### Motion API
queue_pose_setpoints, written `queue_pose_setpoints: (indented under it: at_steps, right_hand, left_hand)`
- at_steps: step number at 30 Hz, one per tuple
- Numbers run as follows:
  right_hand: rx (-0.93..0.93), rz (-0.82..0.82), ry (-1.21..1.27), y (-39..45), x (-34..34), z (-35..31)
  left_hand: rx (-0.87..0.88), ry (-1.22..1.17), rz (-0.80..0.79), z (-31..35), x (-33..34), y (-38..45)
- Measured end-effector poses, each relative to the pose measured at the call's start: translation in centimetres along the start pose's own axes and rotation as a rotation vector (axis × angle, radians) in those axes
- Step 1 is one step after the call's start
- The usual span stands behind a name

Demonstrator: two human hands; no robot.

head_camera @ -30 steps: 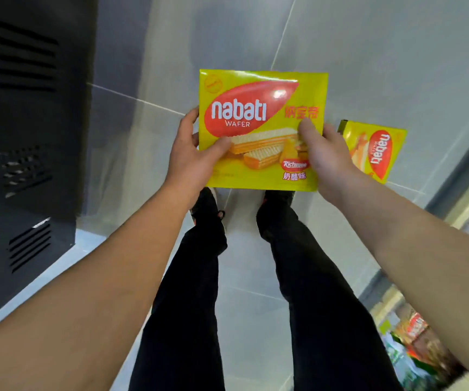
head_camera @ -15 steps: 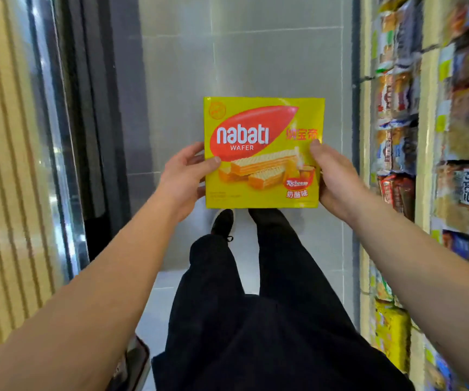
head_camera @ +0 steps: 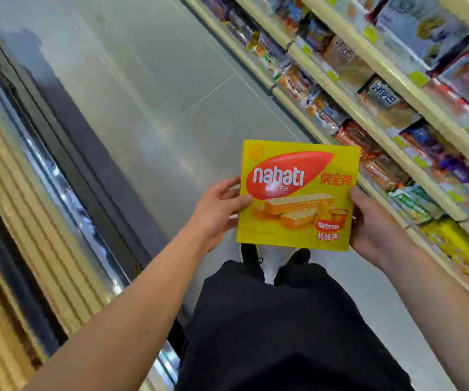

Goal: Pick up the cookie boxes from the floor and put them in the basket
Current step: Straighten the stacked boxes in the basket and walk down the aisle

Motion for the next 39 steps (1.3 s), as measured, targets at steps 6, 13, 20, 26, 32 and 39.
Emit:
queue_pose_setpoints:
  at_steps: [6,13,20,26,32,39]
  right_hand:
    - [-0.111,0.139,0.201,-6.9,-8.4,3.5]
    - [-0.301,0.218,0.155,-17.0,-20.4,9.3]
    - [-0.380,0.382,0.260,-26.3,-32.2,18.1]
    - [-0.409,0.585,0.566,-33.3,-41.6,25.7]
    - [-0.460,0.728,0.762,-38.3,-50.2,30.1]
    - [-0.442,0.858,0.893,-42.1,-61.6,32.5]
  left_hand:
    - [-0.082,0.210,-0.156,-2.4,8.8,0.4]
    - [-0.122,0.468,-0.355,-9.2,20.6,-1.8]
    - [-0.151,0.653,-0.477,-18.3,33.9,-6.0]
    - [-0.222,0.832,-0.667,-26.5,46.7,-9.1]
    - [-0.318,1.029,-0.847,-34.3,59.1,-9.7]
    - [-0.395,1.190,-0.998,-43.8,74.1,-8.5]
Point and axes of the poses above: each hand's wrist, its own y-axis towards the middle knuckle, its own x-axis out of the palm, z = x × y, the point moved 7 cm from there along y, towards the middle knuckle, and after that the axes turned 8 degrees about -z, right-handed, at the moved point
